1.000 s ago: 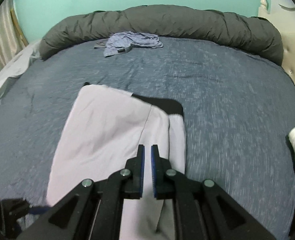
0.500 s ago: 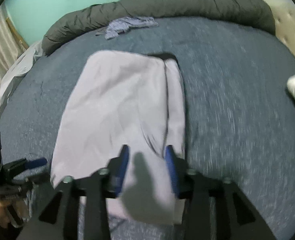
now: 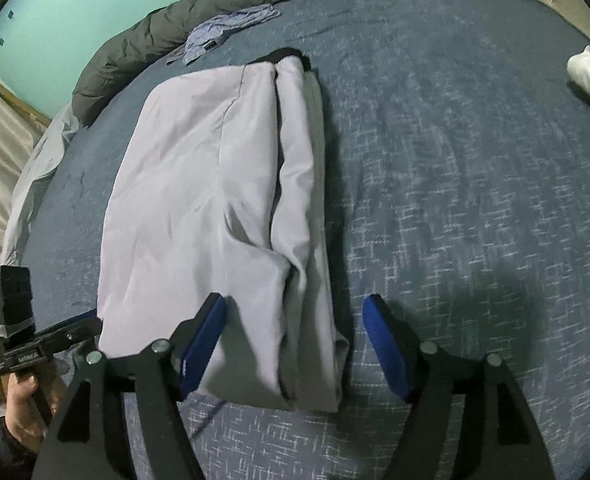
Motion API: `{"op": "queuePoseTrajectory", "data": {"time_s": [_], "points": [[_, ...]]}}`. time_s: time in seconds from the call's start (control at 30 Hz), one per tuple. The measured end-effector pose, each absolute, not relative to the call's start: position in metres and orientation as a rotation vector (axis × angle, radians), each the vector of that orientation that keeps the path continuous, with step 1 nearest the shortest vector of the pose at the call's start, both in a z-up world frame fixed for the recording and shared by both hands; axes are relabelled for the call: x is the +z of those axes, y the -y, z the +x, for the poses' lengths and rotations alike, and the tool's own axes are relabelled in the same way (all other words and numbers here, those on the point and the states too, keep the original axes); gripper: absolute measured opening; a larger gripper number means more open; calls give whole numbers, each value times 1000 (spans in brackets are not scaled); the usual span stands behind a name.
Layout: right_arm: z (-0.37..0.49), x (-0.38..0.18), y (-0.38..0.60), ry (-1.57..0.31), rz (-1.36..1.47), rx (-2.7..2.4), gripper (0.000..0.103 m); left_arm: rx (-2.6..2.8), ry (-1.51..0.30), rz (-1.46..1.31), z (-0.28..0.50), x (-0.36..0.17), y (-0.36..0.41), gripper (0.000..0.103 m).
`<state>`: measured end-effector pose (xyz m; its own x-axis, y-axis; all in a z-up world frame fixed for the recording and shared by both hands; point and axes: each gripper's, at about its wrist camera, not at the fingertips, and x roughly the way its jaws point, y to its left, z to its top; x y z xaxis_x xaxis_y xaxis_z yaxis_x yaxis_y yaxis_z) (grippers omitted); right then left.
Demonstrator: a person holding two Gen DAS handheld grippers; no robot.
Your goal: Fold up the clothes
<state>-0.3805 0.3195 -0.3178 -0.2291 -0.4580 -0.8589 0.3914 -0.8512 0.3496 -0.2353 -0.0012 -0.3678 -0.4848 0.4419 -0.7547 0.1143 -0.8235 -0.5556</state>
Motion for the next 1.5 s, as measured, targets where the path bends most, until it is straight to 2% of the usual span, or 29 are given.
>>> {"op": "queuePoseTrajectory", "data": {"time_s": [0.23, 0.53, 0.57, 0.63, 0.73, 0.87, 0.93, 1.1, 1.3, 1.5], "points": [[-382, -333, -317, 100, 1540, -2038, 74, 2364, 912, -1452, -239, -374, 1, 69], [-380, -344, -306, 111, 1546, -1992, 73, 2383, 935, -1443, -238, -377, -2, 69], [-378, -344, -308, 119, 1542, -1991, 72, 2390, 932, -1443, -237, -376, -3, 69], [-375, -344, -311, 132, 1531, -1991, 62, 2403, 928, -1441, -234, -375, -5, 69], [-375, -341, -321, 172, 1516, -1978, 58, 2411, 930, -1432, -230, -373, -6, 67], [-375, -330, -344, 285, 1493, -1999, 61, 2403, 958, -1426, -228, -376, -3, 67], [-374, -322, -340, 270, 1470, -2008, 73, 2401, 962, -1425, -230, -377, -3, 67], [-376, -330, -312, 138, 1505, -1984, 76, 2393, 971, -1420, -232, -378, -1, 67], [-378, -350, -318, 202, 1548, -1950, 76, 2368, 982, -1423, -236, -383, 1, 67], [-369, -341, -311, 123, 1512, -1974, 51, 2361, 987, -1409, -243, -390, 2, 67]]}}
